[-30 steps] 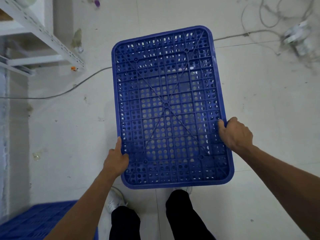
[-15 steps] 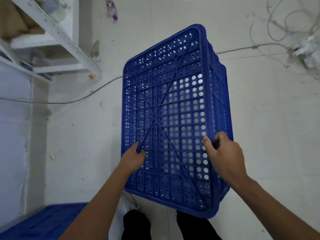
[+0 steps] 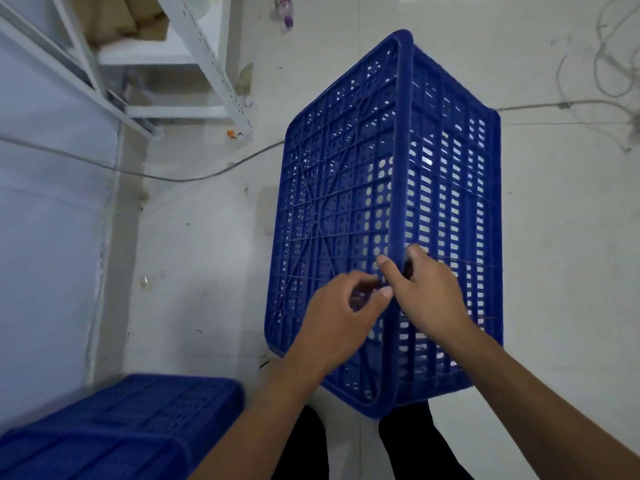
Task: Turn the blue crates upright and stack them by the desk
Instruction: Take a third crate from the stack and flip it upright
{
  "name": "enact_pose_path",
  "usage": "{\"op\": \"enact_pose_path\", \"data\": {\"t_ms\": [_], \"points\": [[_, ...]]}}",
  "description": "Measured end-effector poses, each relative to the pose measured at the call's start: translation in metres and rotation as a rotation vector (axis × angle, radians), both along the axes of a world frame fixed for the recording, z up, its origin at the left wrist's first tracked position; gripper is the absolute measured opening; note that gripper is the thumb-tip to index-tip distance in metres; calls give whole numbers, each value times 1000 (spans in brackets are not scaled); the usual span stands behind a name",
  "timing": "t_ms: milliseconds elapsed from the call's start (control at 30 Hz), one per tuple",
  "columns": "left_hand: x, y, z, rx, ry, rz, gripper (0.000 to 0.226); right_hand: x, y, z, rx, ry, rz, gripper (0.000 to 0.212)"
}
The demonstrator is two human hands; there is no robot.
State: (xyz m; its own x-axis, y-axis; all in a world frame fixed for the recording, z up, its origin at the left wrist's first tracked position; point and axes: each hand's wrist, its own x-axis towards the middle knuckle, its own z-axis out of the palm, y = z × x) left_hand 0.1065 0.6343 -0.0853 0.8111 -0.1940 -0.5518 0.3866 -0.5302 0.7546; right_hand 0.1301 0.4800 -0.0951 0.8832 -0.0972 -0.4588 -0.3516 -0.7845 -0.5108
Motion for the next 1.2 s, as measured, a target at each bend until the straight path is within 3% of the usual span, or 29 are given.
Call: {"op": "enact_pose_path", "data": {"t_ms": [100,233,333,533,700,933,1100,1200], "points": [[-6,18,-3,52,-45,58,23,13,36,-1,-10,32,3,43],[-11,43,-11,189,-71,56,46,25,88,-2,-71,44,-7,37],[-8,61,-21,279,-124,121,50,28,121,-4,-74,48,11,37],[-7,125,-55,306,-26,225,33,20,149,-20,209,161,48,27],[-21,162,-86,310,91,314,28,-4,114,-30,69,13,-27,28],[-30,158,-93,287,60,363,26,-28,36,-44,-28,-141,-275,42],[-41,163,-87,273,14,253,41,-27,2,-53,-164,-95,-328,60],[-48,165,-88,228,57,201,51,-18,-11,-67,-33,138,-349,71]]}}
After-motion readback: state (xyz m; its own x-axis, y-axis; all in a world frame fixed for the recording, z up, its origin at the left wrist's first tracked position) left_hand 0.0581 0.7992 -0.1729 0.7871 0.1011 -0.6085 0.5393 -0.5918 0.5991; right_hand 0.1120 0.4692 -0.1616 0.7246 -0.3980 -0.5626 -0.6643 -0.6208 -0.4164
